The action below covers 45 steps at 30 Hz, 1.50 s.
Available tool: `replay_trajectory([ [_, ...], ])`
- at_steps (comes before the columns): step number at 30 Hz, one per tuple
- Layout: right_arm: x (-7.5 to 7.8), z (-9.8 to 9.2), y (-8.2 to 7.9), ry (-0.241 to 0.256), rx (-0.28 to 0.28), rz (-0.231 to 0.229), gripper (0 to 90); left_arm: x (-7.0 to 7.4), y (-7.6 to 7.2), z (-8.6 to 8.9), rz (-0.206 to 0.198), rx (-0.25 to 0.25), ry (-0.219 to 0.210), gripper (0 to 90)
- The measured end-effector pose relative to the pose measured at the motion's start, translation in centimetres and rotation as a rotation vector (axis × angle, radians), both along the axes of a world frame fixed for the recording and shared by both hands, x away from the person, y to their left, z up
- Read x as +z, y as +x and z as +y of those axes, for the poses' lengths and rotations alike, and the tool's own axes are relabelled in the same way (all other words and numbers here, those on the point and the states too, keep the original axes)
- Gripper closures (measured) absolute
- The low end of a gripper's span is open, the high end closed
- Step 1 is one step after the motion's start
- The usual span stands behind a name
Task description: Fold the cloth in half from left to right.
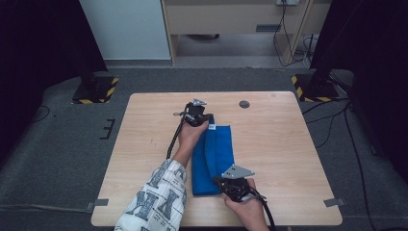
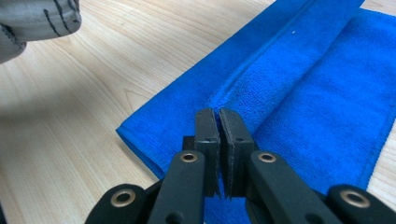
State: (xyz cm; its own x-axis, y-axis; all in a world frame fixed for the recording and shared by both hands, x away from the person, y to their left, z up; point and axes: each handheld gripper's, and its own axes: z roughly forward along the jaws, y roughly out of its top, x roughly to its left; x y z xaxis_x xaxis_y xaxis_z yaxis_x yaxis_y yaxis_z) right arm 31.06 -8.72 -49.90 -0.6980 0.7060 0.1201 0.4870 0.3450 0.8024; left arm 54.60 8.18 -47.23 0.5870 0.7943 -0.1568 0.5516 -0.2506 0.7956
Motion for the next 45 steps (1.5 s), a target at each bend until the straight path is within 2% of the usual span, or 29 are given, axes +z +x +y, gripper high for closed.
replay_trajectory([
  [6,0.0,-0.7,-0.1,-0.004,-0.004,0.001,87.1,-0.2,0.4,-0.5,0.014,0.004,0.008,88.8],
  [14,-0.5,-1.1,-0.4,-0.008,0.008,0.022,87.1,-0.8,0.7,-2.1,0.027,-0.024,0.004,88.7],
  [24,-1.0,-1.6,-0.7,-0.025,0.009,0.030,87.2,-1.0,0.9,-2.5,0.047,-0.008,0.004,89.1],
  [30,-1.3,-2.1,-0.7,-0.026,-0.009,0.039,87.0,-1.2,0.9,-3.1,0.054,0.001,0.008,89.1],
  [45,-1.6,-3.4,-0.7,-0.010,-0.025,0.067,86.9,-2.2,1.2,-4.3,0.079,-0.001,0.038,89.0],
])
